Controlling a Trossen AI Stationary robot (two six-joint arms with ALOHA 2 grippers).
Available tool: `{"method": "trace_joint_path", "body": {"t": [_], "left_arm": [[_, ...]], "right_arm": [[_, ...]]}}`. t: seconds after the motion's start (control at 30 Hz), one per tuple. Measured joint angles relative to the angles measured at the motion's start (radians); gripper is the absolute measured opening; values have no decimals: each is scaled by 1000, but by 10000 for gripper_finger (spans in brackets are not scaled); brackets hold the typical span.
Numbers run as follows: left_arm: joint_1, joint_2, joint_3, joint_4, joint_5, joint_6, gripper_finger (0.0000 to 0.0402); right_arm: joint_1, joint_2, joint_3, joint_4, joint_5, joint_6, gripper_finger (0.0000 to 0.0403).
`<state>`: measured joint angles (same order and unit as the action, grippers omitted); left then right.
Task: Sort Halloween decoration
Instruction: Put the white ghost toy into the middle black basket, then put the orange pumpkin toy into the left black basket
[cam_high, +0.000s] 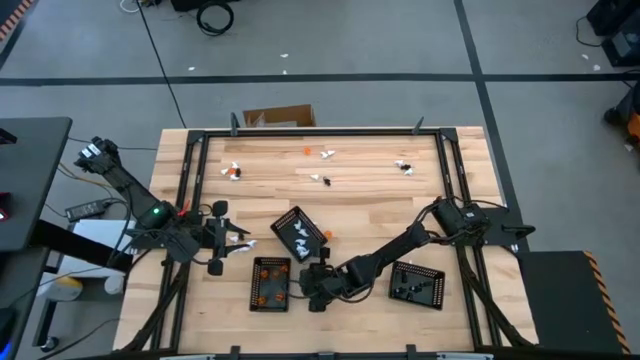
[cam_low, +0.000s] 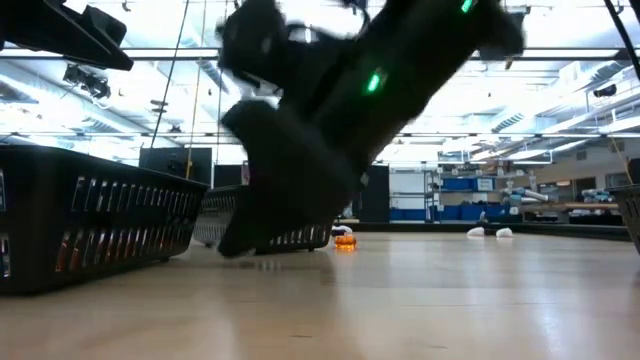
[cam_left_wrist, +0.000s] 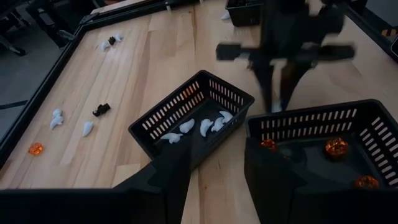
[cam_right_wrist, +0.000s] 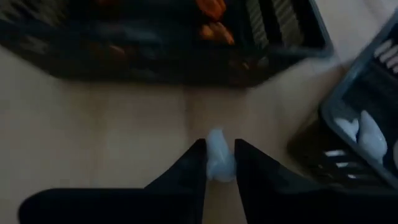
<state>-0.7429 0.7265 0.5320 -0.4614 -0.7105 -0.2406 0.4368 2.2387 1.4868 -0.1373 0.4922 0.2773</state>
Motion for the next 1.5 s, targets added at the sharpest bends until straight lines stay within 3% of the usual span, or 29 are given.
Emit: {"method": "trace_joint_path", "body": {"t": [0.13, 0.23, 0.37, 0.47, 0.53, 0.73, 1.03, 1.23, 1.37, 1.5], "left_arm": [[0, 0, 0, 0, 0, 0, 155], [0, 0, 0, 0, 0, 0, 155], [0, 0, 0, -1, 0, 0, 155], [0, 0, 0, -1, 0, 25, 155], [0, 0, 0, -2, 0, 51, 155], [0, 0, 0, 0, -13, 120, 155], [0, 0, 0, 1, -133, 78, 155], [0, 0, 0, 4, -282, 126, 155], [0, 0, 0, 20, -299, 183, 155], [0, 0, 0, 29, -299, 182, 155]], "right_arm": [[18, -74, 2, -21, 19, -77, 81], [18, -124, 3, -52, 94, -122, 81], [-18, -164, 4, -110, 186, -149, 82], [-62, -164, 4, -141, 195, -173, 88], [-100, -164, 4, -158, 178, -167, 91], [-230, -163, -16, -206, -20, -152, 104], [-353, -164, -39, -220, -200, -279, 154], [-372, -238, -40, -264, -202, -280, 184], [-379, -301, -40, -250, -199, -284, 187], [-400, -351, -38, -289, -129, -312, 187]]}}
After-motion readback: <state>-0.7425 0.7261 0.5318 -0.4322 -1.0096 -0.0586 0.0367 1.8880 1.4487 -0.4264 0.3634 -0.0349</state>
